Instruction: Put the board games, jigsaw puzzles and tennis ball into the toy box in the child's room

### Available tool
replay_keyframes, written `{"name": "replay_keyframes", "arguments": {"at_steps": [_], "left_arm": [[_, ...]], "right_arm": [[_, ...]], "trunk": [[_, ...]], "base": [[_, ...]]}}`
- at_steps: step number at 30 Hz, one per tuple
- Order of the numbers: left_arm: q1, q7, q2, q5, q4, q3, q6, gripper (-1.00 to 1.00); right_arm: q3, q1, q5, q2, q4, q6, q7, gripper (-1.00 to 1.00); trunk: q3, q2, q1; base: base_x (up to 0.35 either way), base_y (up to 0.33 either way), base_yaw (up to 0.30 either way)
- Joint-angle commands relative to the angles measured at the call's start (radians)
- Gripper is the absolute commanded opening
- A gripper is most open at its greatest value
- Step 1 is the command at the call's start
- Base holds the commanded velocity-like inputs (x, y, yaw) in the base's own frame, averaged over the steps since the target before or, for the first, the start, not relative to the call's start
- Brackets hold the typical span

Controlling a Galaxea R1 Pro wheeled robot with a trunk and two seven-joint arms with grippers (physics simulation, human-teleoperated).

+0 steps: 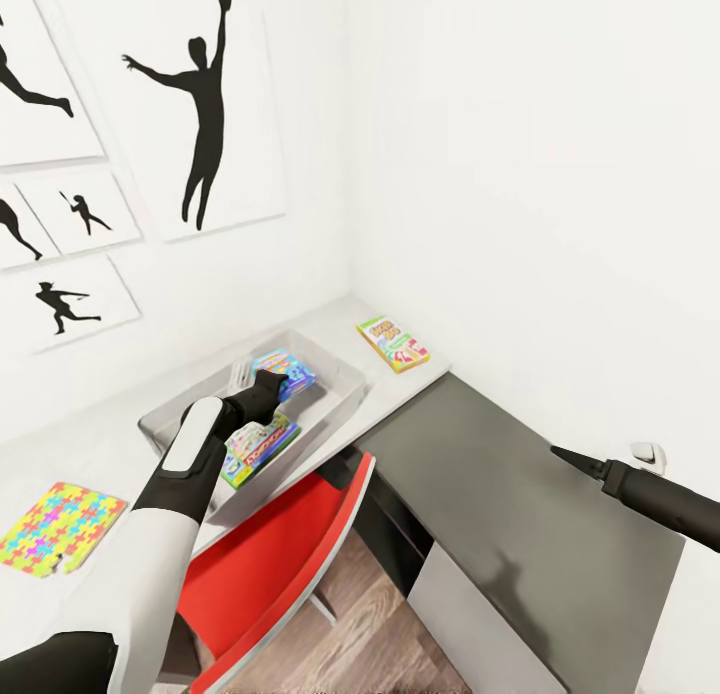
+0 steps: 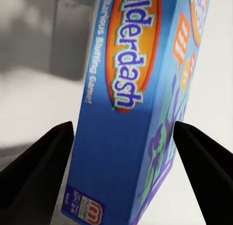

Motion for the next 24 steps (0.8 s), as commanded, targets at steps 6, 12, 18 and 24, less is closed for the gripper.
{"name": "replay_keyframes", "arguments": {"at_steps": [6,12,18,24], "left_arm": [[-0.001,0.007,0.002,0.007,-0.002,0.002,0.003,-1.0],[-0.001,0.007,0.009,0.007,-0.002,0.002,0.004,-1.0],[-0.005,0.007,0.013,0.007,-0.003,0.002,0.004,-1.0],[-0.022,0.007,0.014,0.008,-0.003,0.002,0.004,-1.0]], "right_arm": [[0.0,-0.001,0.001,0.0,0.0,0.005,0.004,1.0],[0.0,-0.001,0.001,0.0,0.0,0.005,0.004,1.0],[0.002,-0.001,0.001,0.0,0.0,0.005,0.004,1.0],[0.006,-0.001,0.001,0.0,0.0,0.005,0.004,1.0]], "trunk": [[-0.012,-0.002,0.001],[-0.021,-0.002,0.001],[-0.027,-0.002,0.001],[-0.028,-0.002,0.001]], "base": [[0.0,0.0,0.0],[0.0,0.0,0.0],[0.0,0.0,0.0],[0.0,0.0,0.0]]}}
